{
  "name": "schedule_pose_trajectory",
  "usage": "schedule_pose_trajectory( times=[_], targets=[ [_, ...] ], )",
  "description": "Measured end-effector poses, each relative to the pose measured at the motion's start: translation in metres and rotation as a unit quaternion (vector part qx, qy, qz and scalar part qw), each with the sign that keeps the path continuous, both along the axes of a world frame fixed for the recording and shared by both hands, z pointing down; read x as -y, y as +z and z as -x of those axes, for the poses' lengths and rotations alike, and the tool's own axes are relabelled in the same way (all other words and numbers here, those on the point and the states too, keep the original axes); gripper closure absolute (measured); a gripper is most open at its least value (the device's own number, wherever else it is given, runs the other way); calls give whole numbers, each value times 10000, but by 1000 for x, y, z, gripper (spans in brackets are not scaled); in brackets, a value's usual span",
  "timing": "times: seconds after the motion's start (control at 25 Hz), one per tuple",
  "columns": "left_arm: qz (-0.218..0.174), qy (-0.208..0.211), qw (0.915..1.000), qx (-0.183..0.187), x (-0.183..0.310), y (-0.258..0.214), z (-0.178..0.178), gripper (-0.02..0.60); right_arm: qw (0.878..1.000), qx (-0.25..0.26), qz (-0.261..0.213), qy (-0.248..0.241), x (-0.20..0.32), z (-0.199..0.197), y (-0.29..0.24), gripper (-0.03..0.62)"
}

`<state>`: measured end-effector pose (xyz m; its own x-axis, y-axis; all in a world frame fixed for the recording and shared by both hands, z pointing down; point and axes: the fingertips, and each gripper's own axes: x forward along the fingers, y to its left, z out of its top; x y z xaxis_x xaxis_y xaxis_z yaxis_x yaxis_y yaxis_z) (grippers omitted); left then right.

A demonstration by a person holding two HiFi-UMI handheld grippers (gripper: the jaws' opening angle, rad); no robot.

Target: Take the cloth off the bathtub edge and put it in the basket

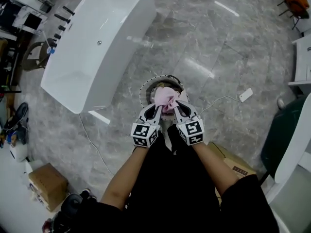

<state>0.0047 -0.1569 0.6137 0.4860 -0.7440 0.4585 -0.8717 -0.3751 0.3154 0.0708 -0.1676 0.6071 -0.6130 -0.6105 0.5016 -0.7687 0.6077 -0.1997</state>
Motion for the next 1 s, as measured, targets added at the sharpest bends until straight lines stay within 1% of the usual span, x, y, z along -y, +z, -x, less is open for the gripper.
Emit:
schedule_pose_trajectory(
  times=[0.2,0.36,0.48,0.6,0.72,0.8,0.88,0.96,1.0],
  targets=[
    [372,-249,9990,-64,-3,43,22,545,9992,-129,367,-5,3,15,40,560],
    [549,-244,9982,45,3,81,30,545,9982,-157,569,85,8,17,76,560],
    [826,-291,9961,59,-4,114,43,545,9970,-165,749,106,5,26,109,560],
    [997,-186,9946,239,-5,151,54,545,9954,-214,927,105,9,35,147,560],
    [1110,8,9930,401,-1,192,49,545,9941,-340,1030,92,18,33,185,560],
    [1301,-1,9909,346,-2,220,45,545,9930,-461,1090,61,22,32,209,560],
    [1522,-85,9881,181,-6,245,45,545,9915,-570,1165,31,21,32,231,560],
    [1690,-183,9854,44,-7,268,50,545,9903,-692,1207,-16,19,33,250,560],
    [1740,-204,9845,46,-5,280,55,545,9897,-765,1210,-56,20,35,261,560]
  ],
)
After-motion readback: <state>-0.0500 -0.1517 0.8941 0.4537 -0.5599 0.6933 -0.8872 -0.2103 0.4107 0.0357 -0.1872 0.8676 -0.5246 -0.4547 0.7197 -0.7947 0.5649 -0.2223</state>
